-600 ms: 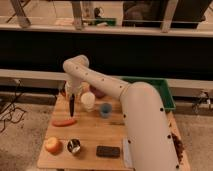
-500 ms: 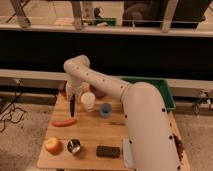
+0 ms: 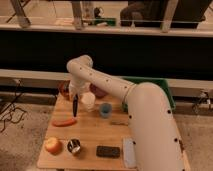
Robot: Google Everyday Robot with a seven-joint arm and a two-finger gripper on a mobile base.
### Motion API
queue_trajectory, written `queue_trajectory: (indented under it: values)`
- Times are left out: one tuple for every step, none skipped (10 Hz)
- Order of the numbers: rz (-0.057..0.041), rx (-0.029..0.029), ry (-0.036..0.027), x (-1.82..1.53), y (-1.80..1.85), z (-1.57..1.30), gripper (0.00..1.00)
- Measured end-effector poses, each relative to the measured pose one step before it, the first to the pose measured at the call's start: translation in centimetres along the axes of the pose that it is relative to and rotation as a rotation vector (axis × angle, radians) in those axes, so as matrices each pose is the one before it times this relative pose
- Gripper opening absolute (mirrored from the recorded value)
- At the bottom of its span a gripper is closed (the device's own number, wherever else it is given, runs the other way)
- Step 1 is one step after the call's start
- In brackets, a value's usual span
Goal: Wipe red bowl with brush
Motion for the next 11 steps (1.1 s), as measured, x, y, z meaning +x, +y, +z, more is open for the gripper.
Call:
queue_trajectory:
  values:
    - [0.01237, -0.00209, 0.00256, 0.231, 0.528, -0.03, 0.19]
    - [0.01206, -0.00224, 0.00197, 0.273, 0.514, 0.016, 0.19]
    - [0.0114, -0.00222, 0.00119, 0.306, 0.48, 0.016, 0.19]
    - [0.00765, -0.0034, -0.00029, 0.302, 0.233, 0.129, 0.19]
    - [0.00458, -0.00209, -0.0004, 0.291, -0.068, 0.119, 0.19]
    - [-0.00035, -0.00454, -0.00174, 0.379, -0.227, 0.238, 0.19]
    - [-0.00256, -0.00505, -0.00163, 0.355, -0.246, 0.148, 0.19]
    - [-0.00273, -0.00143, 0.00144, 0.387, -0.326, 0.082, 0.19]
    - [-0.00229, -0.0029, 0.00006, 0.202, -0.191, 0.025, 0.19]
    - [-0.00224, -0.00279, 0.00357, 0.409, -0.243, -0.067, 0.19]
    - [-0.00077, -0.00449, 0.0032, 0.306, -0.096, -0.181, 0.19]
